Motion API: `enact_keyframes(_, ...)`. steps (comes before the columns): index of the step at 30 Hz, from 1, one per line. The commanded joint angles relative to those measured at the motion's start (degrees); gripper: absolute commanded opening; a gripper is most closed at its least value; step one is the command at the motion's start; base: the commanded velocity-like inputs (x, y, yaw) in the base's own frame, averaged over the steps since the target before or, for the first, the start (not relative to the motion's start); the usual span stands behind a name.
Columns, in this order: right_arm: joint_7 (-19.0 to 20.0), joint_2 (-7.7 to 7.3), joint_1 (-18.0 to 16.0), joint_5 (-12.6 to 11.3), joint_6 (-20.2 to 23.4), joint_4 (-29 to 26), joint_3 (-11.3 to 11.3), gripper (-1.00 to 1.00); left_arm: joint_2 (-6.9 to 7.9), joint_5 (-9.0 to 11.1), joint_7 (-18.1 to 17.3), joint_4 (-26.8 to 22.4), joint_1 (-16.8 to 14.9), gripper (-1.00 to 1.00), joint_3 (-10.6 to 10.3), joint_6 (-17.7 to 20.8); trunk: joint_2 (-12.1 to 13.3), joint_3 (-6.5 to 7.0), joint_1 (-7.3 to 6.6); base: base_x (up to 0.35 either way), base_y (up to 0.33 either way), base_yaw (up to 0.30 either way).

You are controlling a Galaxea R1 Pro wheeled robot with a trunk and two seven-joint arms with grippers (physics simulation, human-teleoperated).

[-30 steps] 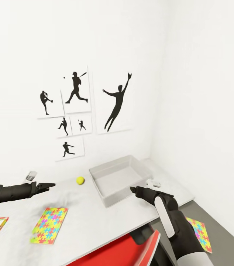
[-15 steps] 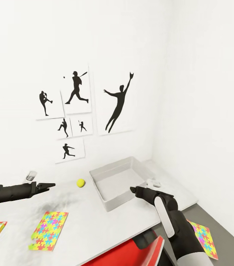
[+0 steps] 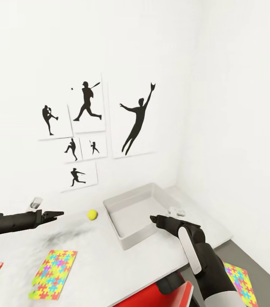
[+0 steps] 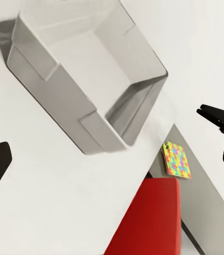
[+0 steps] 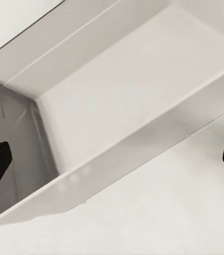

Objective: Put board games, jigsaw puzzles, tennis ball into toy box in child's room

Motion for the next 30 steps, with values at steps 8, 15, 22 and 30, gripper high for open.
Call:
enact_keyframes(8,-0.4,-0.02,0.0,-0.6,0.2,0.0,0.0,1.0,0.0,0.1,-0.3,0.0,0.0,1.0,0.0,0.6,0.0,-0.02,0.04,0.123,0.0,0.0)
enact_keyframes(15,-0.4,-0.02,0.0,-0.6,0.2,0.0,0.0,1.0,0.0,0.1,-0.3,0.0,0.0,1.0,0.0,0.6,0.0,-0.02,0.04,0.01,0.0,0.0)
enact_keyframes(22,-0.4,-0.02,0.0,-0.6,0.2,0.0,0.0,1.0,0.0,0.1,-0.3,0.0,0.1,1.0,0.0,0.6,0.0,-0.02,0.04,0.001,0.0,0.0)
enact_keyframes(30,-0.5,0.08,0.0,-0.6,0.3,-0.1,0.0,1.0,0.0,0.1,-0.3,0.0,0.1,1.0,0.0,0.6,0.0,-0.02,0.04,0.0,0.0,0.0)
